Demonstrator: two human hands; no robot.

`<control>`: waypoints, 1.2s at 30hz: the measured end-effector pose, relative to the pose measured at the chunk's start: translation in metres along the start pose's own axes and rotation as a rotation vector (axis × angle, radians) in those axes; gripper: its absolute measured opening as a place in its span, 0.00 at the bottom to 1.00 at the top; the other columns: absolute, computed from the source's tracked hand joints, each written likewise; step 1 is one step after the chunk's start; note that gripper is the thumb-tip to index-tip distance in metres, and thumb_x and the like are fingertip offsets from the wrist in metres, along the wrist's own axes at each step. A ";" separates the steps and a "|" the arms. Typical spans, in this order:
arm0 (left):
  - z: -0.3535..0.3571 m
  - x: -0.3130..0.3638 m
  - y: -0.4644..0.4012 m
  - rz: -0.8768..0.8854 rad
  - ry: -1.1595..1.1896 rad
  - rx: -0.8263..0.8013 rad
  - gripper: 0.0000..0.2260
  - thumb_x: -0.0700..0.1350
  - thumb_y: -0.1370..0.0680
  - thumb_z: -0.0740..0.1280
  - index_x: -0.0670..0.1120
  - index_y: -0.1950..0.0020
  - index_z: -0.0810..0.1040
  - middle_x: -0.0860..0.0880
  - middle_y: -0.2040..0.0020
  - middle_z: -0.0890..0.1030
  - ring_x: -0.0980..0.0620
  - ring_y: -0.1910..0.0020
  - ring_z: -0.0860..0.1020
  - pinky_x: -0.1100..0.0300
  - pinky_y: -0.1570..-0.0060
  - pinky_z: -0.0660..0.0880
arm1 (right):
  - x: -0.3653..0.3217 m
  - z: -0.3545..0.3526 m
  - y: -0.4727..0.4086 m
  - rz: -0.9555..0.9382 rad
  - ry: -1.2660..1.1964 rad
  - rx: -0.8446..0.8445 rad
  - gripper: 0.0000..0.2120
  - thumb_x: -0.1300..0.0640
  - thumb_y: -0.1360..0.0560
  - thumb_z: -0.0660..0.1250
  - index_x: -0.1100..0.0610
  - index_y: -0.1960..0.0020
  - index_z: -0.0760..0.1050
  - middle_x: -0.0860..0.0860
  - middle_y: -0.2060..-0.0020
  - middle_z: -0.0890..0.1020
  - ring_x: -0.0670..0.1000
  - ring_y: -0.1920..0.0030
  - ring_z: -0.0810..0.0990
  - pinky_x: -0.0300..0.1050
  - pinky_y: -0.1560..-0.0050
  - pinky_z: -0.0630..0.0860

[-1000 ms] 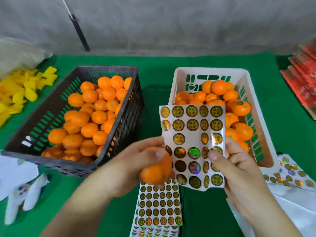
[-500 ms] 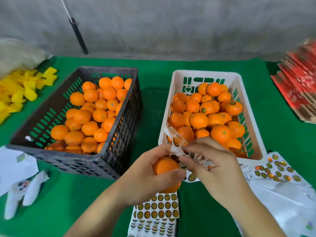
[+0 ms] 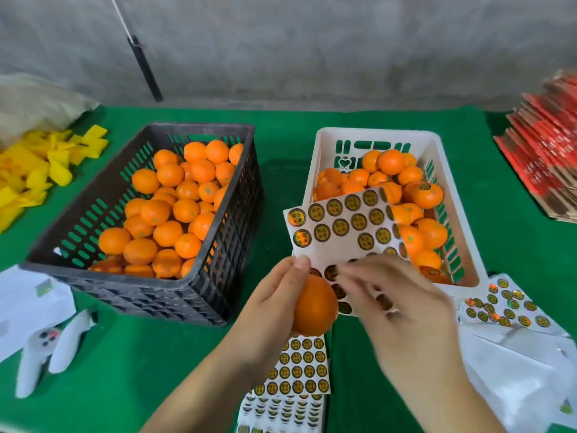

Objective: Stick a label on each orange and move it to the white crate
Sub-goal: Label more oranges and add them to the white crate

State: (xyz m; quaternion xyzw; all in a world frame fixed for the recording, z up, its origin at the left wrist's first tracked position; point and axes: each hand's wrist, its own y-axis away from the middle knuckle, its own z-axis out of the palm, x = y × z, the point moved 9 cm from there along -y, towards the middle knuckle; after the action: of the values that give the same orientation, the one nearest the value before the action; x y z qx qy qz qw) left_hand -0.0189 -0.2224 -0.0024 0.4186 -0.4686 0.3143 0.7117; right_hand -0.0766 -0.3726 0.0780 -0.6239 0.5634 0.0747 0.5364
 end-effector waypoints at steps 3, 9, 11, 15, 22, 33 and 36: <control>0.004 0.002 -0.001 -0.011 0.090 0.035 0.16 0.60 0.16 0.61 0.56 0.36 0.82 0.47 0.39 0.84 0.41 0.40 0.83 0.45 0.45 0.83 | 0.003 0.021 0.006 -0.012 0.041 -0.106 0.10 0.50 0.21 0.71 0.53 0.44 0.87 0.46 0.49 0.84 0.44 0.49 0.82 0.38 0.48 0.80; 0.008 -0.013 -0.002 -0.193 0.204 0.110 0.13 0.56 0.17 0.65 0.52 0.40 0.85 0.44 0.42 0.86 0.42 0.46 0.84 0.39 0.41 0.80 | 0.007 0.022 0.013 -0.138 0.147 -0.372 0.21 0.39 0.19 0.68 0.47 0.30 0.80 0.43 0.40 0.78 0.51 0.39 0.77 0.50 0.46 0.79; 0.015 -0.017 0.000 -0.277 0.338 0.117 0.13 0.55 0.17 0.66 0.50 0.41 0.86 0.42 0.42 0.86 0.43 0.51 0.85 0.45 0.50 0.83 | 0.007 0.028 0.023 -0.196 0.287 -0.409 0.32 0.33 0.22 0.68 0.45 0.22 0.72 0.46 0.34 0.76 0.53 0.34 0.75 0.52 0.46 0.81; 0.020 -0.024 -0.001 -0.338 0.443 0.144 0.14 0.53 0.18 0.67 0.48 0.39 0.85 0.42 0.43 0.87 0.43 0.50 0.87 0.50 0.55 0.84 | 0.013 0.029 0.031 -0.184 0.219 -0.290 0.34 0.36 0.26 0.73 0.45 0.24 0.71 0.45 0.34 0.74 0.51 0.35 0.75 0.48 0.44 0.80; -0.002 0.005 -0.013 0.009 0.160 0.250 0.11 0.49 0.16 0.64 0.46 0.45 0.83 0.47 0.42 0.86 0.47 0.38 0.82 0.47 0.31 0.73 | 0.046 -0.009 -0.002 -0.016 -0.012 -0.035 0.36 0.38 0.26 0.75 0.58 0.26 0.75 0.46 0.40 0.76 0.43 0.37 0.76 0.32 0.37 0.71; -0.015 0.035 -0.026 0.191 0.175 0.038 0.19 0.52 0.22 0.69 0.38 0.42 0.76 0.34 0.44 0.83 0.34 0.46 0.82 0.37 0.42 0.79 | 0.102 0.051 0.005 0.939 -0.754 -0.478 0.36 0.24 0.32 0.71 0.44 0.32 0.81 0.48 0.36 0.85 0.54 0.33 0.82 0.53 0.31 0.76; -0.028 0.044 -0.037 0.228 -0.108 0.033 0.15 0.55 0.21 0.68 0.42 0.52 0.78 0.34 0.53 0.82 0.37 0.56 0.81 0.45 0.51 0.77 | 0.089 0.058 0.012 0.887 -1.006 -0.417 0.23 0.48 0.28 0.80 0.56 0.36 0.84 0.61 0.36 0.84 0.60 0.36 0.84 0.51 0.41 0.83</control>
State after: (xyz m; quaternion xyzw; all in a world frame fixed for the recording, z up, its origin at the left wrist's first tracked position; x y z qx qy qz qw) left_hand 0.0389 -0.2120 0.0216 0.3905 -0.5456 0.3777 0.6381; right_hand -0.0249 -0.3821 -0.0145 -0.3147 0.4219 0.6727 0.5201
